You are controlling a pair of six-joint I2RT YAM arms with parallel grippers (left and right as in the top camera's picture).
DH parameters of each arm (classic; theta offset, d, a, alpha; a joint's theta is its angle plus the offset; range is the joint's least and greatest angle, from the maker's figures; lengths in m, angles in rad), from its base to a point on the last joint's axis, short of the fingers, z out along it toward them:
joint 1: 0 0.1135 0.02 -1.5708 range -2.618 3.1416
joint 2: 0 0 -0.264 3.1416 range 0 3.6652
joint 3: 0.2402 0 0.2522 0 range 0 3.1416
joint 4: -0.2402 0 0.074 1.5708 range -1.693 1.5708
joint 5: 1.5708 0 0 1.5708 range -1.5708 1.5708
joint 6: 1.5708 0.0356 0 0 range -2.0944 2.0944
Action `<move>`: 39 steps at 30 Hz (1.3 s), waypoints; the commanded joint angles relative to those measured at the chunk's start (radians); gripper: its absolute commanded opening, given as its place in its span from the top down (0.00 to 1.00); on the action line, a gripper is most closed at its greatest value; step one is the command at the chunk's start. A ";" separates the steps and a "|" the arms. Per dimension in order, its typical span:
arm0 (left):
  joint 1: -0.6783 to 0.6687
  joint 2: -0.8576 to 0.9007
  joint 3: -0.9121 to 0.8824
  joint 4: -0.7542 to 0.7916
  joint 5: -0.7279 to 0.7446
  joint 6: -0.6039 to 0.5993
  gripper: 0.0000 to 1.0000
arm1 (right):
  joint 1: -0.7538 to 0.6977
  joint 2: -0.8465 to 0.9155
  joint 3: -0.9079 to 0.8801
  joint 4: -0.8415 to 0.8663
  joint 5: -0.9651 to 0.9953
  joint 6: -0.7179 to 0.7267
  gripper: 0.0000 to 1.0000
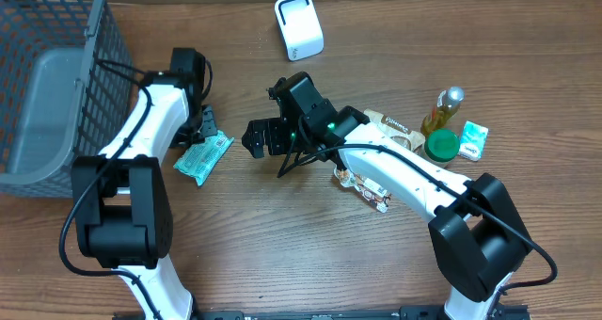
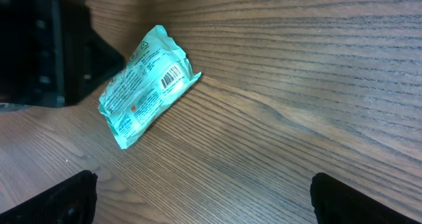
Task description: Scan the item barcode
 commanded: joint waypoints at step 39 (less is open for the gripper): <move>-0.008 0.001 0.013 0.079 0.205 0.009 0.95 | 0.003 0.008 0.011 0.007 -0.005 -0.002 0.00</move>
